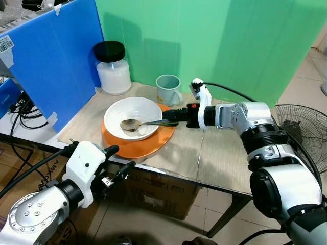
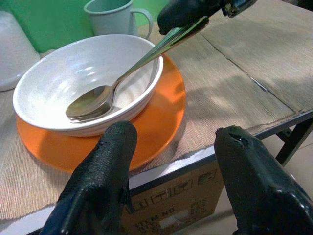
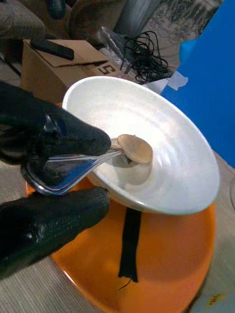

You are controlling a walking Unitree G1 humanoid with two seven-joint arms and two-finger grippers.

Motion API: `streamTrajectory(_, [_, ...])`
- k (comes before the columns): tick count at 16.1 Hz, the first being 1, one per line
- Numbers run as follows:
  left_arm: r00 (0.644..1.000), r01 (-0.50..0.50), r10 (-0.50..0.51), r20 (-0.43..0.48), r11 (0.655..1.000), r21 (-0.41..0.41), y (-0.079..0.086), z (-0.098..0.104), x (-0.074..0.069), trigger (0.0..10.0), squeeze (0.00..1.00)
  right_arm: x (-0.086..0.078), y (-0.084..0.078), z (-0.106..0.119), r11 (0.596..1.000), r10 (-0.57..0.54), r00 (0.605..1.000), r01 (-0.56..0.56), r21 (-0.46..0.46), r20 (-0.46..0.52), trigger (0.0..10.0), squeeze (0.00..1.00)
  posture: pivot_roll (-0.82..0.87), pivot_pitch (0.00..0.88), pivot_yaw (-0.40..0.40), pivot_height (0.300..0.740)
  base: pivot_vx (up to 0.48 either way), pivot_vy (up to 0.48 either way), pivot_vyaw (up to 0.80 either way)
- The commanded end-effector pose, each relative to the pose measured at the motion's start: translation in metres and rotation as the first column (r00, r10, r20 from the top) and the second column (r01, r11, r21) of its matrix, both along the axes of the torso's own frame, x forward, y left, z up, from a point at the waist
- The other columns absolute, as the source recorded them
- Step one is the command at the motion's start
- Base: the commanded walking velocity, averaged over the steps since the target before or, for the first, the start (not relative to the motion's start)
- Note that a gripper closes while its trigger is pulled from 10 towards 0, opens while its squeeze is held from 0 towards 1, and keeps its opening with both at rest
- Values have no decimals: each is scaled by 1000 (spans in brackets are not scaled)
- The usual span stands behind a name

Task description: Setting the table

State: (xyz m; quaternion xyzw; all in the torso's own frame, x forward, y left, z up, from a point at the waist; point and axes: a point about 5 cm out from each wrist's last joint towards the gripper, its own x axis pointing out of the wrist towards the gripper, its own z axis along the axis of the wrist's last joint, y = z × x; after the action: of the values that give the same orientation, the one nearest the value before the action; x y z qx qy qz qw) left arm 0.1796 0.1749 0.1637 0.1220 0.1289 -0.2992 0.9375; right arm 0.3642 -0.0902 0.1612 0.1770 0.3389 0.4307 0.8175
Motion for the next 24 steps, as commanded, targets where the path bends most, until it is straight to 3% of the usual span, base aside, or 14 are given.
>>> streamTrajectory(1, [1000, 6, -6, -4, 1000, -1, 0, -1, 1, 10000, 0, 0, -1, 0, 1000, -9, 1000, 9, 7, -6, 0, 0, -22, 5, -4, 740, 0, 0, 0])
streamTrajectory(2, [1000, 6, -6, -5, 1000, -1, 0, -1, 1, 10000, 0, -1, -1, -1, 1000, -5, 1000, 5, 1, -6, 0, 0, -22, 5, -4, 740, 0, 0, 0])
streamTrajectory(3, [1000, 7, -7, -5, 1000, -1, -1, -1, 1, 10000, 0, -1, -2, -2, 1000, -1, 1000, 1, -8, -4, 1255, 0, -21, 5, -4, 740, 0, 0, 0])
streamTrajectory(4, [1000, 9, -9, -5, 1000, -4, -1, -1, 1, 10000, 0, 0, -3, -2, 1000, 3, 1000, -3, -23, 3, 10000, 0, -20, 4, -4, 740, 0, 0, 0])
streamTrajectory(8, [1000, 10, -10, -2, 1000, -8, -1, 0, 2, 10000, 0, 1, -5, 0, 1000, -6, 1000, 6, -14, 2, 10000, 0, -22, 4, -3, 740, 0, 0, 0])
streamTrajectory(9, [1000, 10, -10, -1, 1000, -9, -1, 0, 2, 10000, 0, 1, -5, 0, 1000, -16, 1000, 16, 0, -9, 4510, 0, -22, 4, -4, 740, 0, 0, 0])
streamTrajectory(11, [1000, 9, -9, 0, 1000, -8, -1, 0, 3, 10000, 0, 1, -4, 0, 999, -25, 999, 25, 19, -21, 0, 0, -21, 5, -4, 740, 0, 0, 0])
streamTrajectory(20, [1000, 7, -7, 2, 1000, -7, 1, 0, 3, 10000, 0, 2, -2, 2, 999, -27, 999, 28, 39, -20, 0, 0, -19, 4, -3, 740, 0, 0, 0])
streamTrajectory(23, [1000, -2, 2, 10, 1000, -8, 2, 2, 4, 10000, 0, 6, -7, 23, 974, -63, 997, 72, 214, -48, 0, 0, -11, 11, -7, 740, 0, 0, 0])
streamTrajectory(24, [1000, -3, 3, 11, 1000, -8, 2, 2, 4, 10000, 0, 6, -9, 25, 970, -65, 997, 73, 232, -43, 0, 0, -11, 11, -7, 740, 0, 0, 0])
